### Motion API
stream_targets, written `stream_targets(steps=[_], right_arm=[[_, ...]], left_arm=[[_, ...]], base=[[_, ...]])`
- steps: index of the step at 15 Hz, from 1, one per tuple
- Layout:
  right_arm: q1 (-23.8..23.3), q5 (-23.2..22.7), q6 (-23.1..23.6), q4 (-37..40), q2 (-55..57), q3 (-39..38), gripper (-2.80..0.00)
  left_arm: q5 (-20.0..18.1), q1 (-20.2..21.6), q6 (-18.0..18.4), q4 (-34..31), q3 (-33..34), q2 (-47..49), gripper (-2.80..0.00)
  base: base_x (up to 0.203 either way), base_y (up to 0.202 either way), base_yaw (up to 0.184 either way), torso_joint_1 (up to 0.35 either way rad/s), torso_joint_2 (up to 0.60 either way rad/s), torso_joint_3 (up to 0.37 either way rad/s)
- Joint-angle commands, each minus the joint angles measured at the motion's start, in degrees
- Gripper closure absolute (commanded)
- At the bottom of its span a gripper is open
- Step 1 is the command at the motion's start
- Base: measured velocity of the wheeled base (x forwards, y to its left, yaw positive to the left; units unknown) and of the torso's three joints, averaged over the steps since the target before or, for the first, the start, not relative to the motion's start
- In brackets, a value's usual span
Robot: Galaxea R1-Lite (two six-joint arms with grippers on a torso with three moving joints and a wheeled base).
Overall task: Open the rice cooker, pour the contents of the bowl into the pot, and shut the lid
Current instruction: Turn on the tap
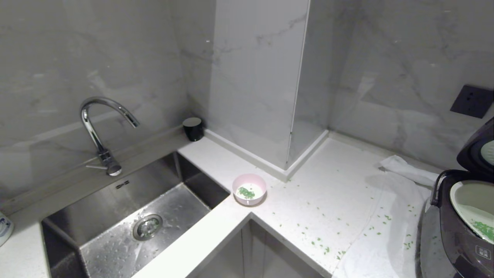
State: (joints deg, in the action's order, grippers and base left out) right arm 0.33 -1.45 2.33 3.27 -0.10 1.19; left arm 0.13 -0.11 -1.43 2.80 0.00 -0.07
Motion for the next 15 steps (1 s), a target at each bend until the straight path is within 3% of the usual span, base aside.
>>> stream_targets(steps=[1, 4, 7, 9, 12, 15], right_arm=[[0.0, 0.7, -0.7, 0.0, 0.1, -0.1, 0.0], [0.0, 0.7, -0.6, 0.0, 0.1, -0.1, 0.0], [0.0, 0.7, -0.5, 0.0, 0.1, -0.1, 0.0], [0.0, 0.5, -0.1, 0.0, 0.0, -0.1, 0.0], [0.0, 0.6, -0.6, 0.0, 0.1, -0.1, 0.0], [0.0, 0.6, -0.6, 0.0, 0.0, -0.1, 0.0]], left_arm=[[0.0, 0.0, 0.0, 0.0, 0.7, 0.0, 0.0], [0.3, 0.4, 2.4, -1.0, -1.2, 0.6, 0.0], [0.2, 0.4, 2.4, -2.7, -8.4, 8.7, 0.0], [-0.2, 0.3, 2.2, -0.2, -12.8, 17.4, 0.0], [0.0, 0.4, 2.0, 8.4, -18.7, 35.0, 0.0], [2.8, 0.6, 1.2, 15.2, -23.9, 53.5, 0.0]], base=[[0.0, 0.0, 0.0, 0.0, 0.0, 0.0], [0.0, 0.0, 0.0, 0.0, 0.0, 0.0], [0.0, 0.0, 0.0, 0.0, 0.0, 0.0], [0.0, 0.0, 0.0, 0.0, 0.0, 0.0], [0.0, 0.0, 0.0, 0.0, 0.0, 0.0], [0.0, 0.0, 0.0, 0.0, 0.0, 0.0]])
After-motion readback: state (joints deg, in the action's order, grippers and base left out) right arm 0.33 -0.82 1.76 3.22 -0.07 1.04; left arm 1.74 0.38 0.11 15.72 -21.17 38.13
